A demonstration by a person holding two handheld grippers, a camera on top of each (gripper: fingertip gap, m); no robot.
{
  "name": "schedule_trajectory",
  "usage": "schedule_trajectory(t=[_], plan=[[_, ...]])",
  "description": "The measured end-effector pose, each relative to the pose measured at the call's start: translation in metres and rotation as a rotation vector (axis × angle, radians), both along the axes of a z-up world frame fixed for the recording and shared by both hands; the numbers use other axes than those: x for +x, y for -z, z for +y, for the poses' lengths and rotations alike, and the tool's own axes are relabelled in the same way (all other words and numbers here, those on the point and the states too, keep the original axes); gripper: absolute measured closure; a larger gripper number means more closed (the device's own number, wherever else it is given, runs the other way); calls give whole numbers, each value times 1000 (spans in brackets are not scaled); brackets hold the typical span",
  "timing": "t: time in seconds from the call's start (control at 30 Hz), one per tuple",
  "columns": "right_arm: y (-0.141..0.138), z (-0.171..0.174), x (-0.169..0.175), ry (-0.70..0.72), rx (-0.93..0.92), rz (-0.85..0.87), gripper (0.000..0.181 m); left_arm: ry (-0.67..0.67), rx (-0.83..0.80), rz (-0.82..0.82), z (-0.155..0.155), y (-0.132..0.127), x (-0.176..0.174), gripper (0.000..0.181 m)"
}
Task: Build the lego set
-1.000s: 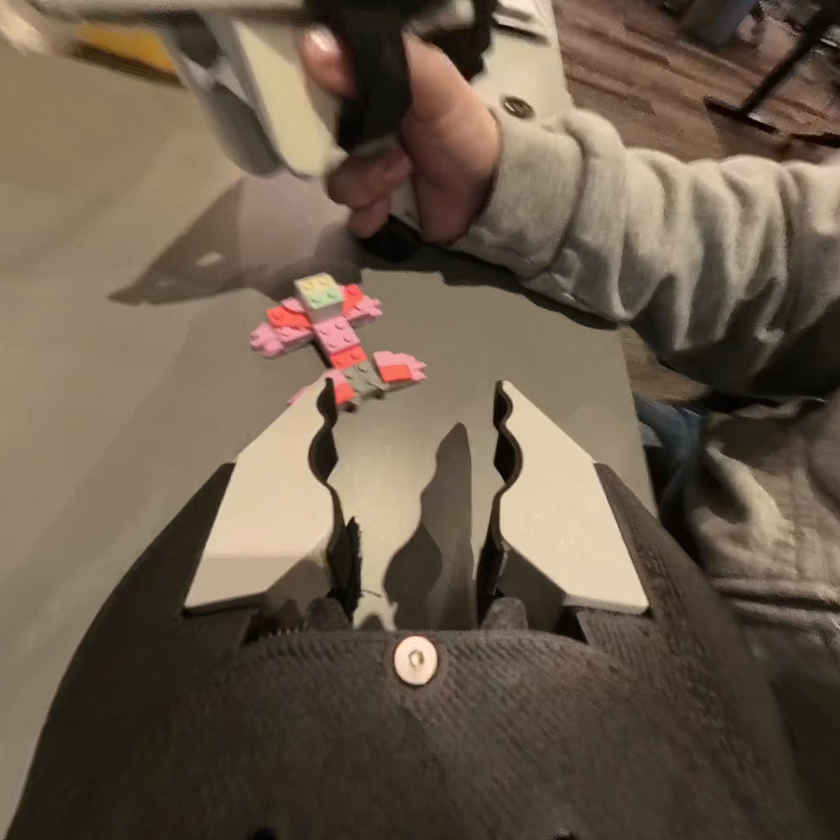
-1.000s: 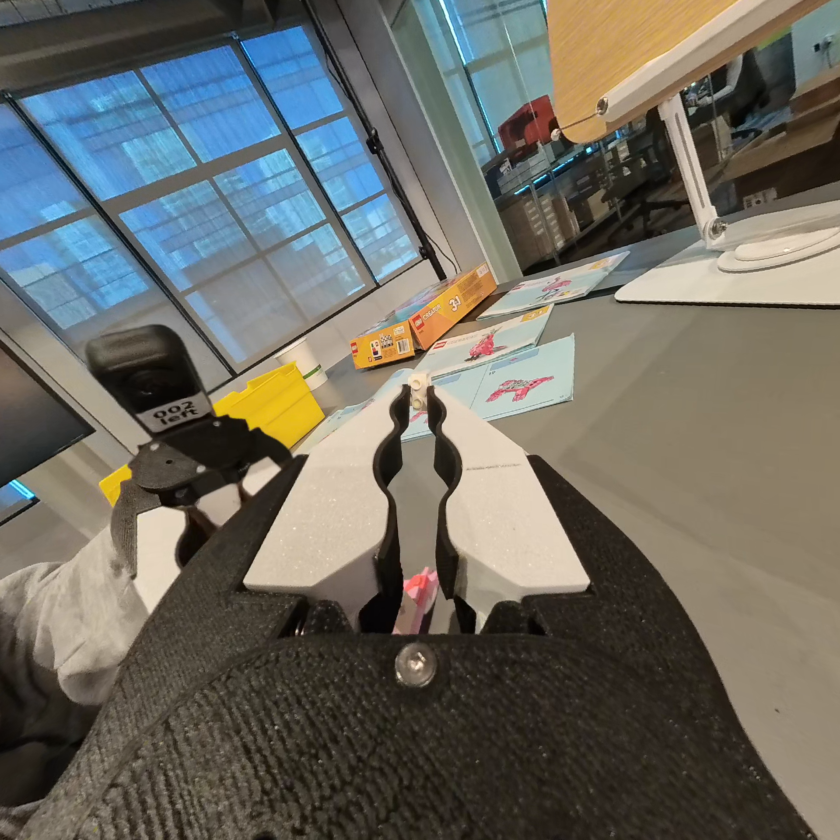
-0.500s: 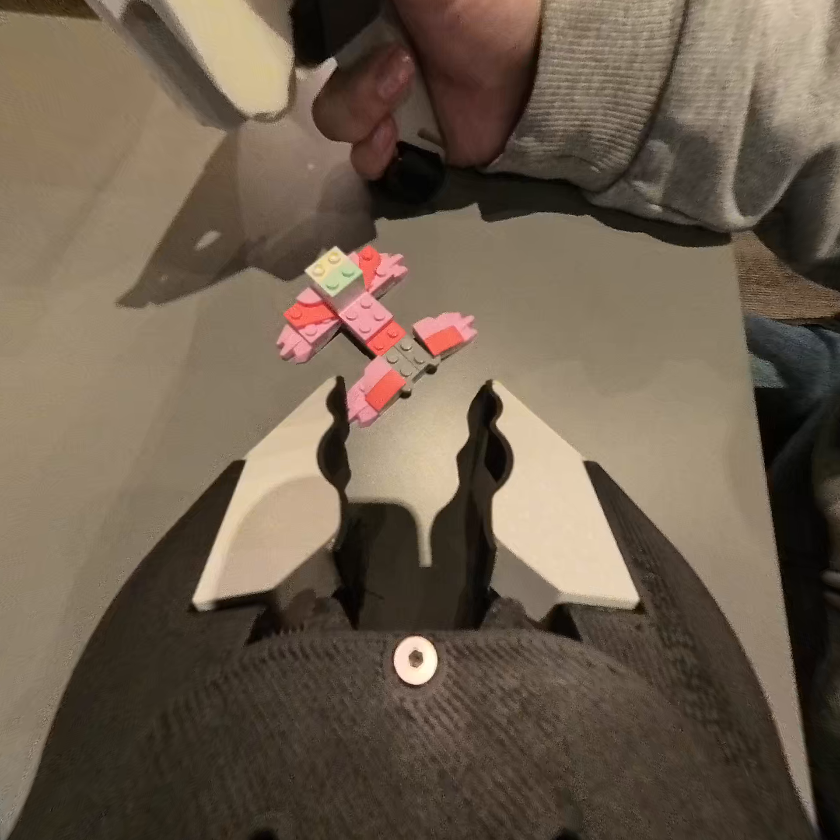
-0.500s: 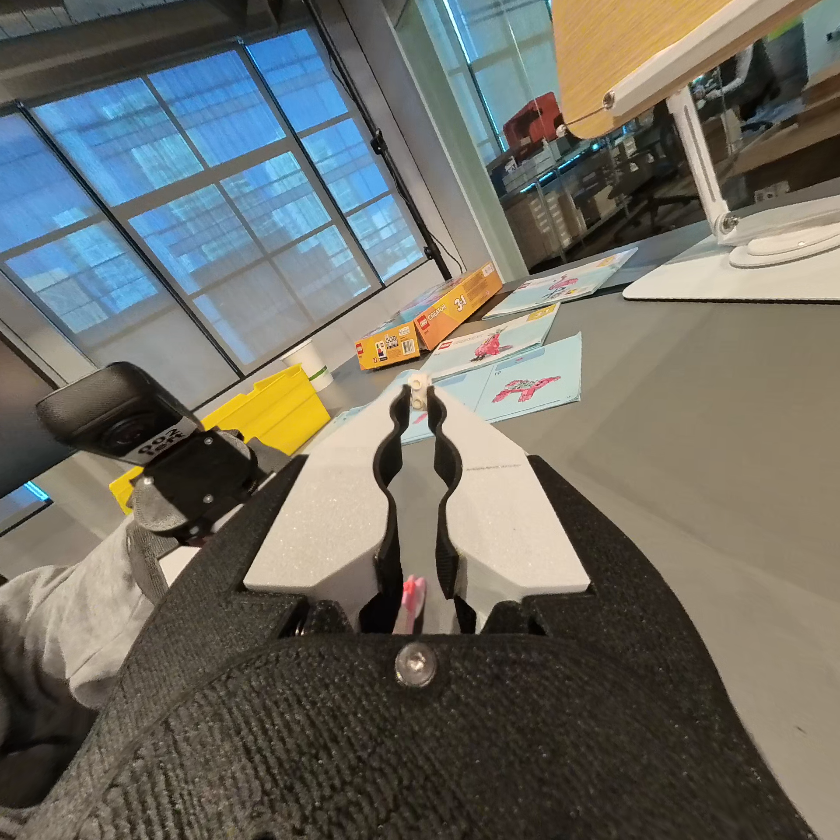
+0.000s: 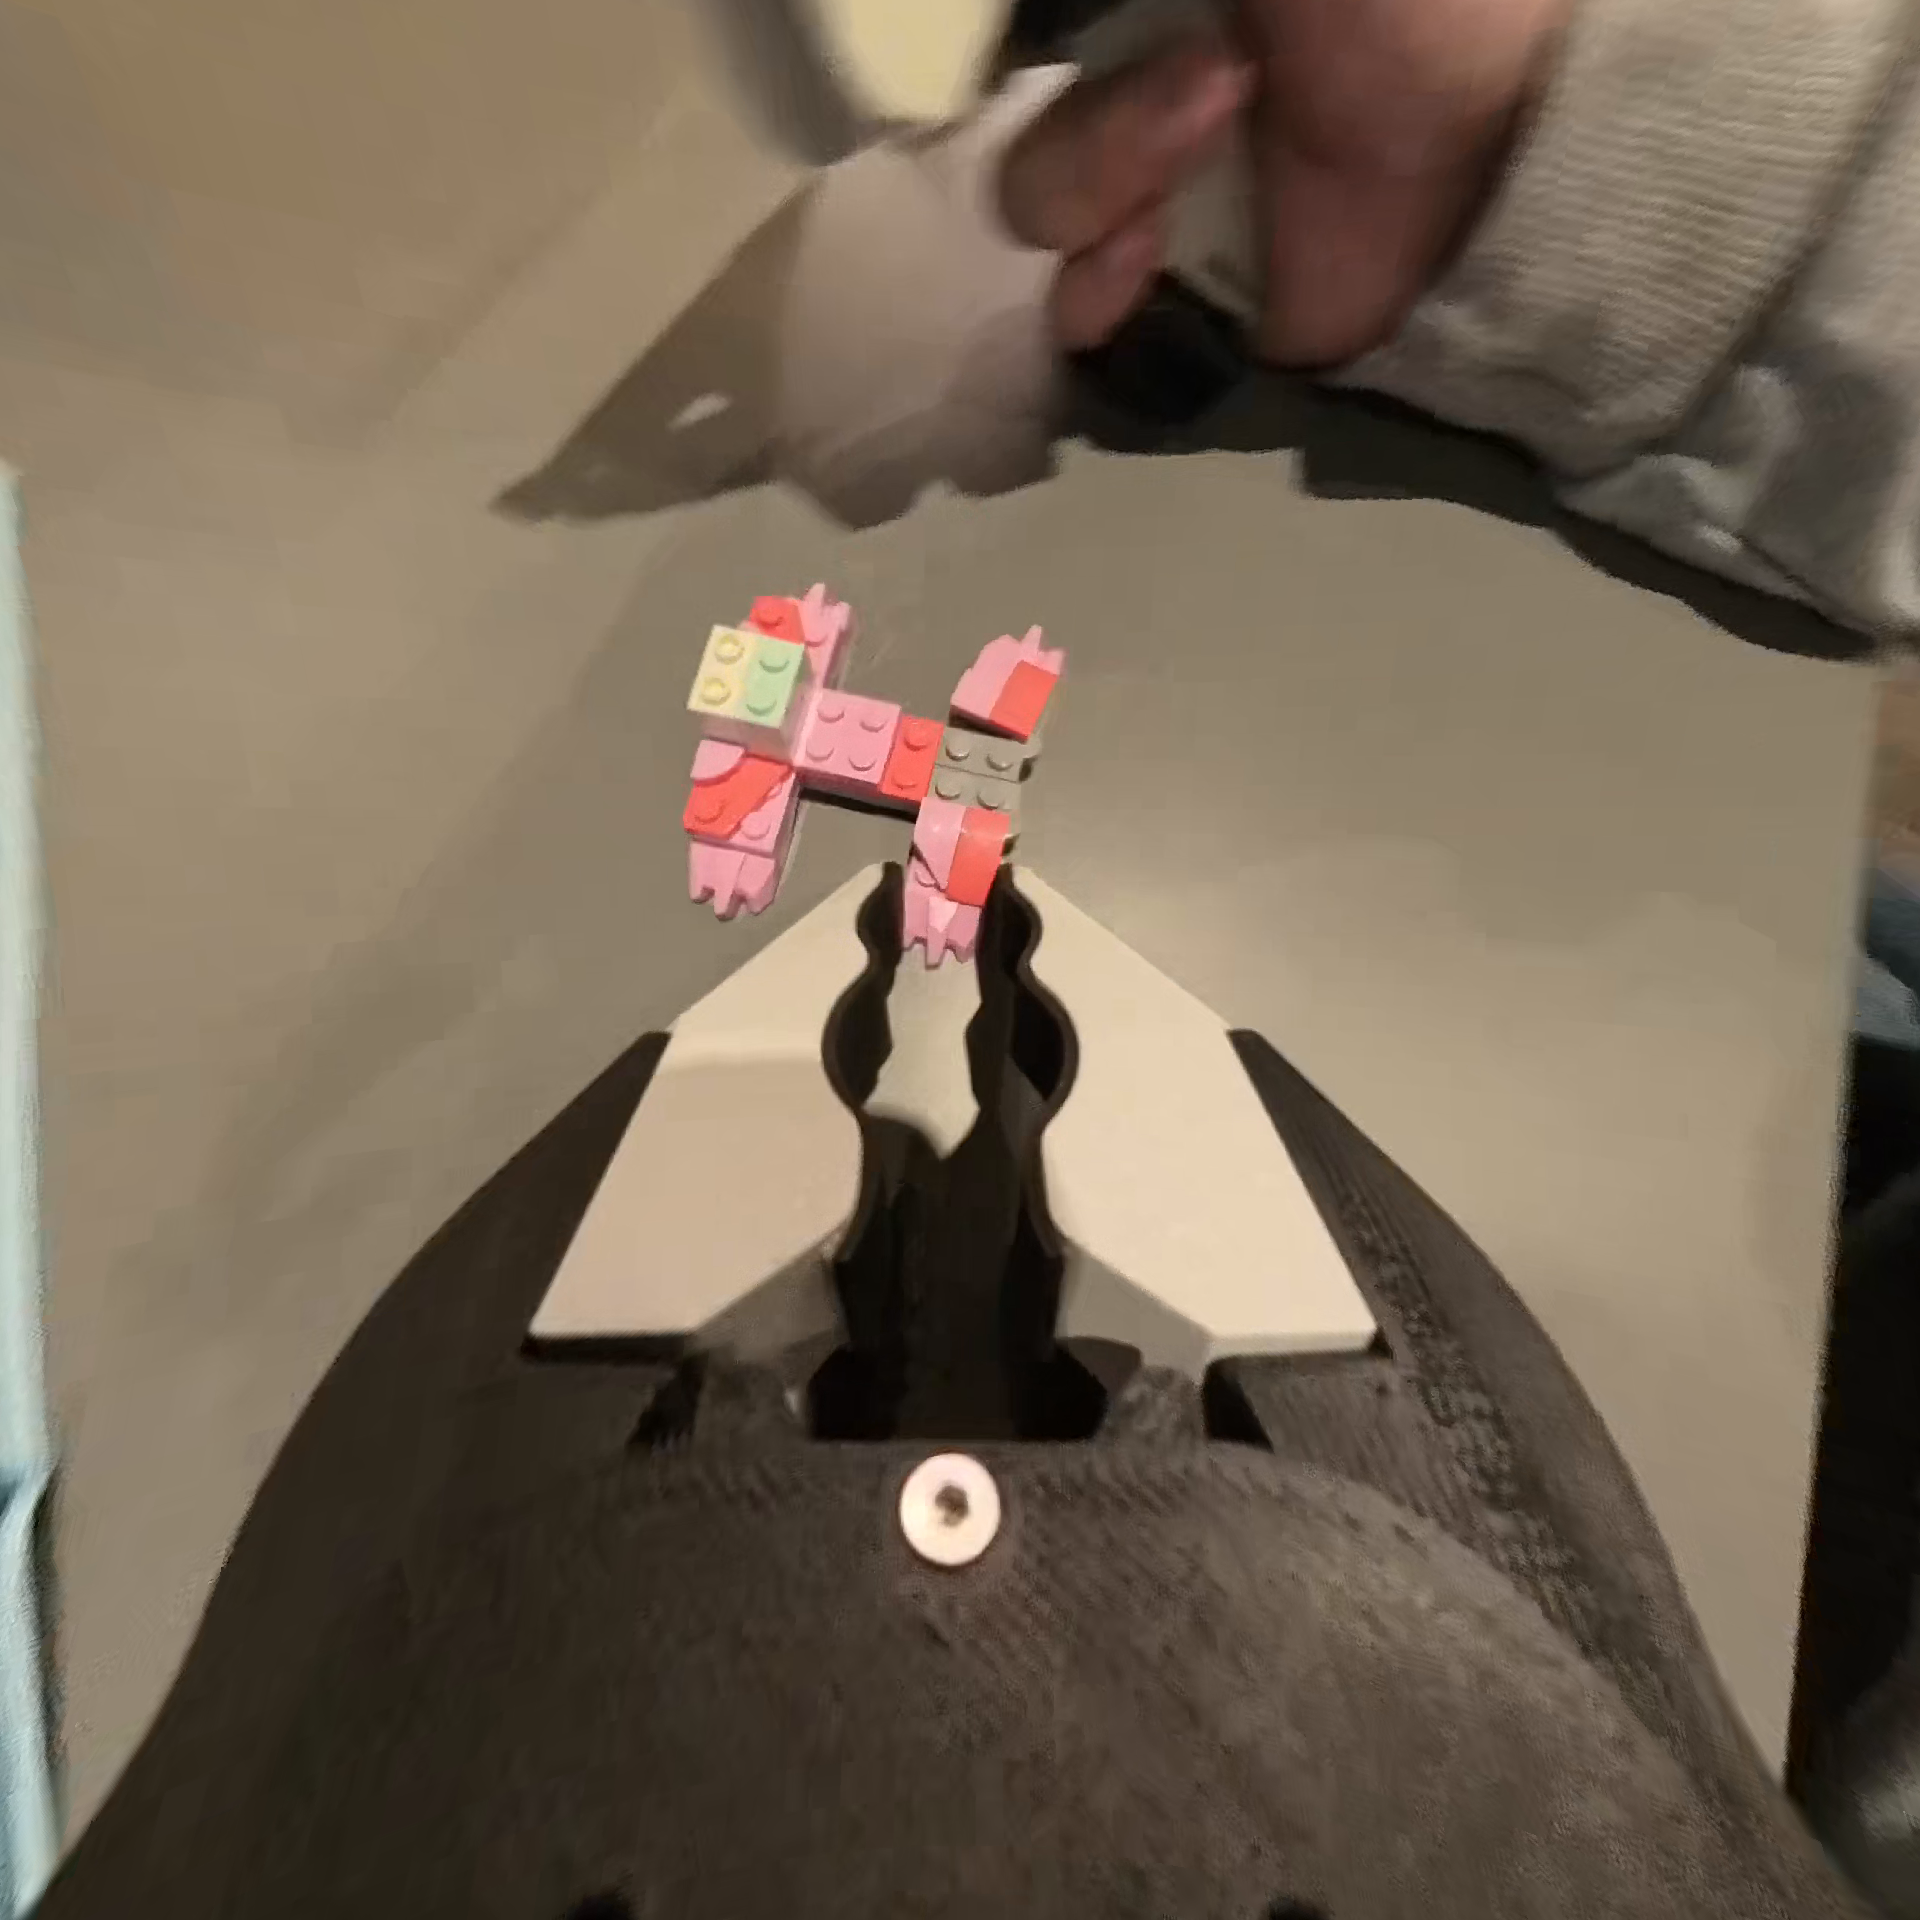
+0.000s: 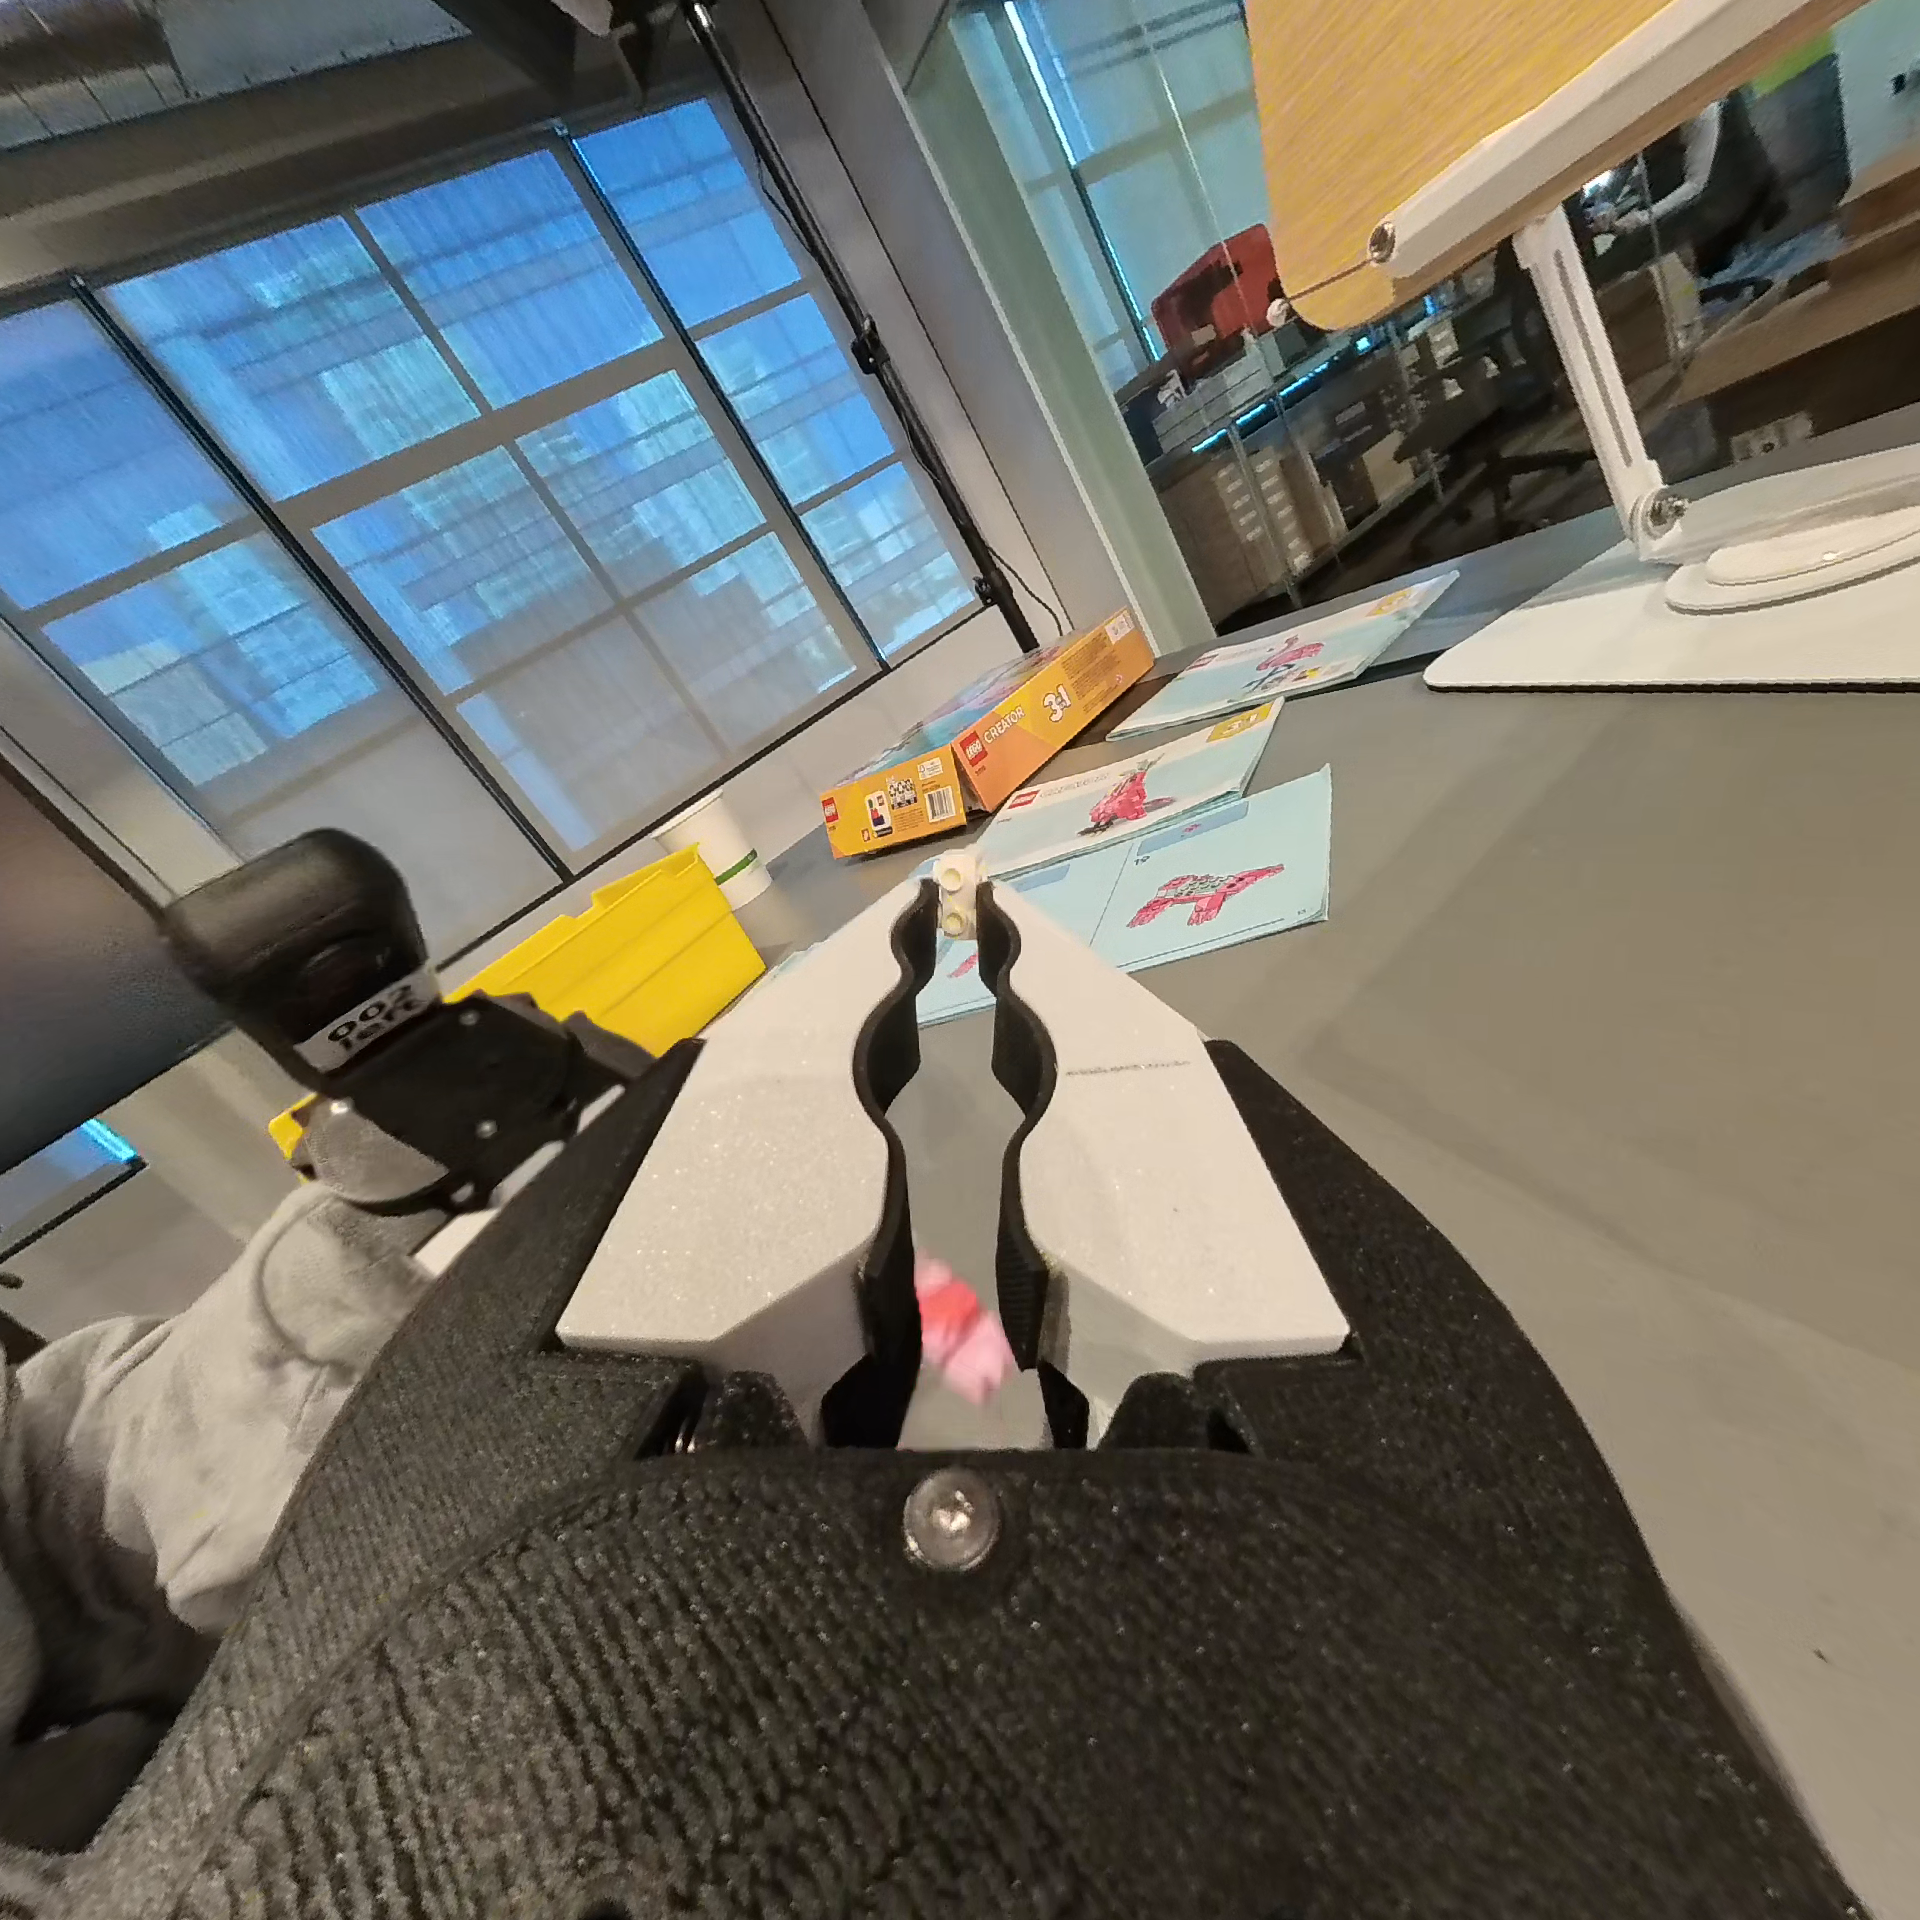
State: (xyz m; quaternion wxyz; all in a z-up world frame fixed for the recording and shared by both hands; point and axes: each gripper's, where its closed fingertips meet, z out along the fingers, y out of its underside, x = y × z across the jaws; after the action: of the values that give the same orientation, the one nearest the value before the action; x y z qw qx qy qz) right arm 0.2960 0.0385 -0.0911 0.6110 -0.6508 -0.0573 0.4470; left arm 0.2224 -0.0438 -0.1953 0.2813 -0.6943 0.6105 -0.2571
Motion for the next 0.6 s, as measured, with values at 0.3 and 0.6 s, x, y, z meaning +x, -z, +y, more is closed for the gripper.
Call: schedule_trajectory(t=[0.3,0.6], plan=[[1,-3,-16,-62,-19,-9,176,-498,36,1,27,-1,-45,165],[26,-8,-20,-134,-196,-144,176,-341,211,25,-1,-25,-55,107]])
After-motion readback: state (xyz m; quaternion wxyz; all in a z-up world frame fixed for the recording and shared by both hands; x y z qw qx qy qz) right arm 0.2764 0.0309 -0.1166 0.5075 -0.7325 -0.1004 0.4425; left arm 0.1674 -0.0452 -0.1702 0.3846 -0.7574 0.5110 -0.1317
